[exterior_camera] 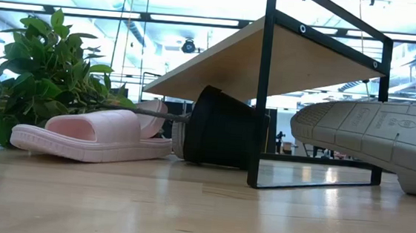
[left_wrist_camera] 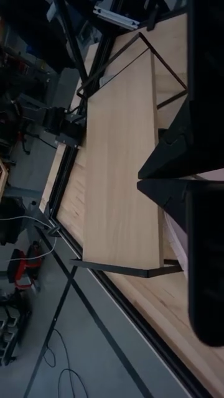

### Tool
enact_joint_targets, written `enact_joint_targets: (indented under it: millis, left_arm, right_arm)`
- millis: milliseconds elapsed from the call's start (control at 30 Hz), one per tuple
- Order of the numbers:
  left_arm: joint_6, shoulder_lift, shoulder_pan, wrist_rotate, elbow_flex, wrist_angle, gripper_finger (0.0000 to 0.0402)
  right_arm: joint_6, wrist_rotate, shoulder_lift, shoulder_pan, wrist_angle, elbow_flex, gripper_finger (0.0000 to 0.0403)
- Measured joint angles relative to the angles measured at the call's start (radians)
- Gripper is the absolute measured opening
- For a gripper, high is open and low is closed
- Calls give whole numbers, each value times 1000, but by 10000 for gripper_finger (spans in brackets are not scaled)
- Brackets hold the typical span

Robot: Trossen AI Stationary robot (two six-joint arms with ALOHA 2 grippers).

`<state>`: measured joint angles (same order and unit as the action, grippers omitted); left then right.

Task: Pick and place slides into the shelf
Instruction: Put the bottom gray slide on the shelf

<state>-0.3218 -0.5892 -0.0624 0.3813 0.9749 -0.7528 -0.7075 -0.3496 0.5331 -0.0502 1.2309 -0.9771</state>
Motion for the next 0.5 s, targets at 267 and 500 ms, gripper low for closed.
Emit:
enact_joint_targets:
  millis: [267, 500]
  left_arm:
    - [-8, 0, 0, 0, 0, 0, 13]
    - [-38, 0, 1, 0, 0, -9, 14]
  right_arm:
    - [-65, -1, 1, 0, 10, 9, 41]
    - [-113, -27, 2, 0, 21, 60, 92]
